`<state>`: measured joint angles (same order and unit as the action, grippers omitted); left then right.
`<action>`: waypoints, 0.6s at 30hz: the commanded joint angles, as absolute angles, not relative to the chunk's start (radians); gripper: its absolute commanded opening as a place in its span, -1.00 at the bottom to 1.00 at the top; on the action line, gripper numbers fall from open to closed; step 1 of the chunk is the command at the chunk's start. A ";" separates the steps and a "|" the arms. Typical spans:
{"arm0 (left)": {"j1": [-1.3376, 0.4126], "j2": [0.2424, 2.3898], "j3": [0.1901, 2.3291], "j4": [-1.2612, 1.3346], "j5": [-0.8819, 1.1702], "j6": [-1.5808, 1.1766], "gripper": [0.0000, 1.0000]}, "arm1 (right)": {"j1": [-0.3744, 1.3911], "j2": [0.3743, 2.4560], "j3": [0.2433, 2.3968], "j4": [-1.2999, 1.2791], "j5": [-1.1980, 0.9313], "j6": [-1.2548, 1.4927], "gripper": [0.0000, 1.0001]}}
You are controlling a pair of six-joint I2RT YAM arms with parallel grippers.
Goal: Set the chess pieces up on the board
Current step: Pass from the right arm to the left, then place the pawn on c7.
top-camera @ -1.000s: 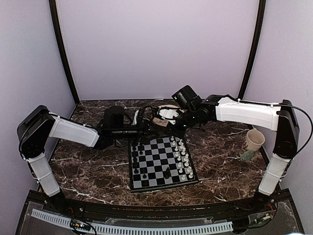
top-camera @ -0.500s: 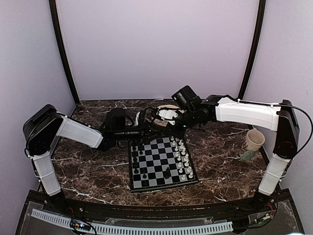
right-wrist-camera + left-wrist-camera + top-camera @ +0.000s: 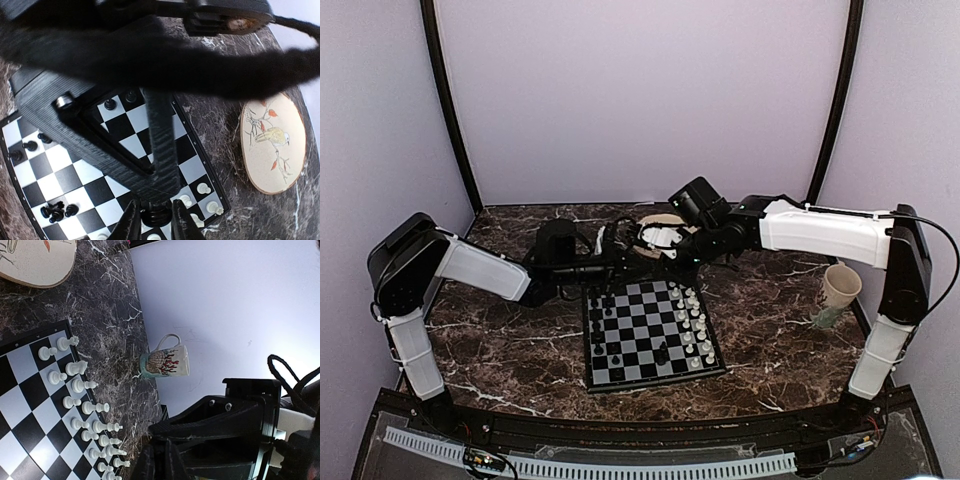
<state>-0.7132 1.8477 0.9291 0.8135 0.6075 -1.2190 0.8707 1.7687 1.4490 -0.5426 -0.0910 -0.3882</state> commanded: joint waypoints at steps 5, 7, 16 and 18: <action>-0.686 1.699 1.000 0.536 0.616 -0.924 -1.00 | 0.834 1.680 1.393 -0.567 -0.123 -0.395 -0.14; -0.688 1.635 1.049 0.314 0.562 -0.743 -1.00 | 0.794 1.630 1.324 -0.536 -0.176 -0.392 -0.04; -0.773 1.476 1.191 -0.370 0.243 -0.128 -1.00 | 0.606 1.491 1.025 -0.306 -0.430 -0.349 -0.03; -0.810 1.460 1.203 -0.466 0.173 -0.050 -1.00 | 0.599 1.488 0.985 -0.272 -0.443 -0.370 -0.04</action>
